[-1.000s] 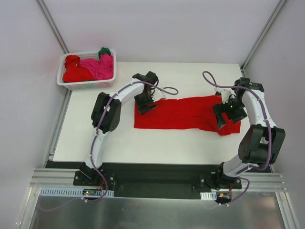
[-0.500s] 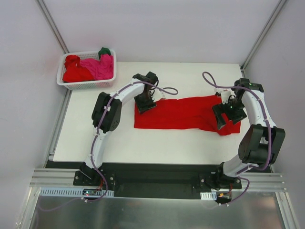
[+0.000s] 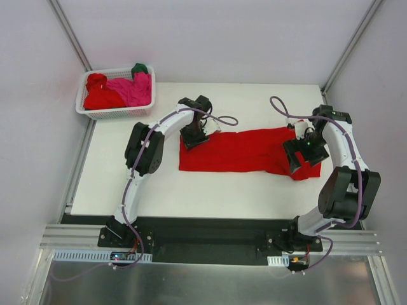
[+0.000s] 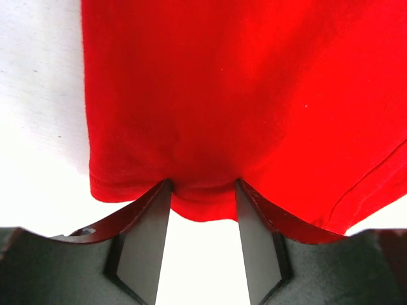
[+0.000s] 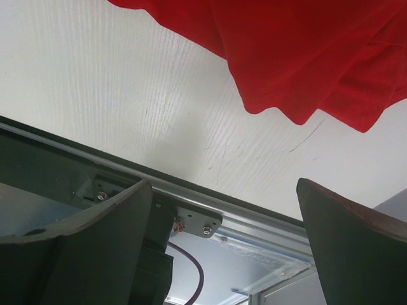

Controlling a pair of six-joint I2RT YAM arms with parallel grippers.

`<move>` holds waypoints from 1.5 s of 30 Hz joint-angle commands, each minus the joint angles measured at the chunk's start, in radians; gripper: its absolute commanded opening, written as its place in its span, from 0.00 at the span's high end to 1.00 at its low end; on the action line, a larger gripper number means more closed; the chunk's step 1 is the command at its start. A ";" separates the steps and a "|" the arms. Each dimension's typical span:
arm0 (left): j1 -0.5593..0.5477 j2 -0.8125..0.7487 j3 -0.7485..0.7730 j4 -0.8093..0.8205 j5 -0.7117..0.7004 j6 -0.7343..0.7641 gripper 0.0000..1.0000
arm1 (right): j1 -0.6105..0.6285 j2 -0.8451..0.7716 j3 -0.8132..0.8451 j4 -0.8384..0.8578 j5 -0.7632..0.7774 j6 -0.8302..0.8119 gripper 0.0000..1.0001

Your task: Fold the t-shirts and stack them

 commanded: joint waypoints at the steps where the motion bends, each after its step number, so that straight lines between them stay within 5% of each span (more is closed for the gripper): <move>1: -0.001 -0.012 0.037 -0.034 0.014 -0.004 0.55 | -0.005 -0.029 0.005 -0.014 -0.029 0.005 0.00; 9: -0.001 -0.008 0.040 -0.040 0.009 -0.008 0.57 | -0.003 -0.021 0.016 -0.017 -0.037 0.006 0.00; 22: -0.001 0.001 0.055 -0.040 -0.011 -0.020 0.74 | -0.003 -0.037 -0.010 -0.014 -0.035 0.008 0.00; 32: -0.001 0.014 0.029 -0.042 -0.021 -0.016 0.66 | -0.003 -0.046 -0.026 -0.013 -0.034 0.006 0.00; 45: -0.001 0.024 0.040 -0.040 -0.018 -0.011 0.79 | -0.003 -0.058 -0.040 -0.011 -0.032 0.008 0.00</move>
